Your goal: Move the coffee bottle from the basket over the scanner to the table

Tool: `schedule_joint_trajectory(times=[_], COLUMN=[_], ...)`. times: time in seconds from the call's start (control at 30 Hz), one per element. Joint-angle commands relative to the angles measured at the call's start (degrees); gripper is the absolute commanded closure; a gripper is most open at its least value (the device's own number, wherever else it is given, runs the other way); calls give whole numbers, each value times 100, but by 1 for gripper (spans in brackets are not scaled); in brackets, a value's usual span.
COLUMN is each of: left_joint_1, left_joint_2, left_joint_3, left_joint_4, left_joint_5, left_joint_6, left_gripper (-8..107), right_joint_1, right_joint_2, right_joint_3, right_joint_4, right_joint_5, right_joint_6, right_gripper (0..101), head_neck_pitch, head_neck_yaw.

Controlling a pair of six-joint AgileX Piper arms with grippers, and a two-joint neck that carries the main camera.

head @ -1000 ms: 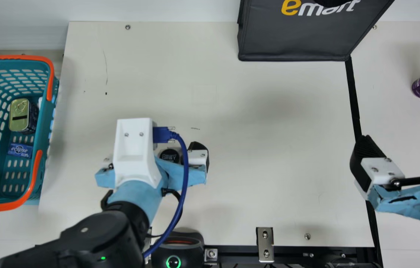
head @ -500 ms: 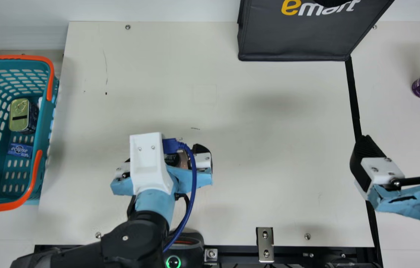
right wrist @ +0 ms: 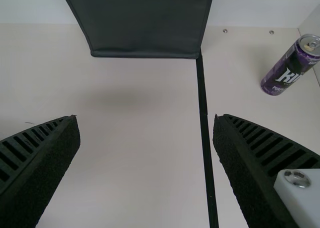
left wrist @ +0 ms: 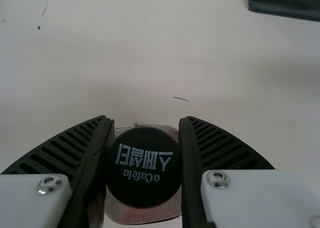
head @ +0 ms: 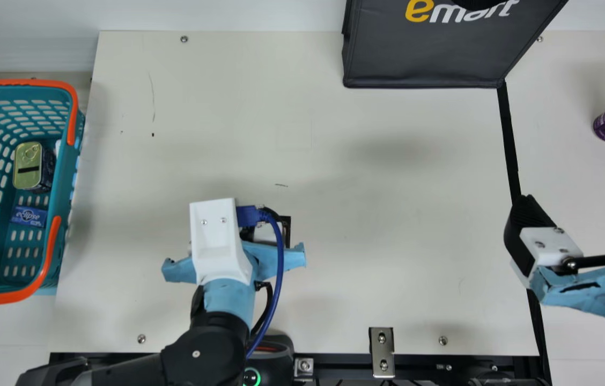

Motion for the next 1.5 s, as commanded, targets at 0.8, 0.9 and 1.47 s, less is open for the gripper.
schedule_joint_trajectory(times=[0.8,0.9,1.47], left_joint_1=[53,157,1588], left_joint_2=[-986,-1145,-2317], left_joint_3=[-224,-145,742], left_joint_4=[-294,-445,-2471], left_joint_5=[-304,-603,-3073], left_joint_6=[1966,2374,6249], left_gripper=[107,107,107], right_joint_1=[0,0,0], right_joint_2=[0,0,0], right_joint_3=[0,0,0], right_joint_4=[0,0,0], right_joint_5=[0,0,0], right_joint_6=[0,0,0], right_gripper=[6,6,6], head_neck_pitch=[-166,-166,-166], head_neck_yaw=[9,9,9])
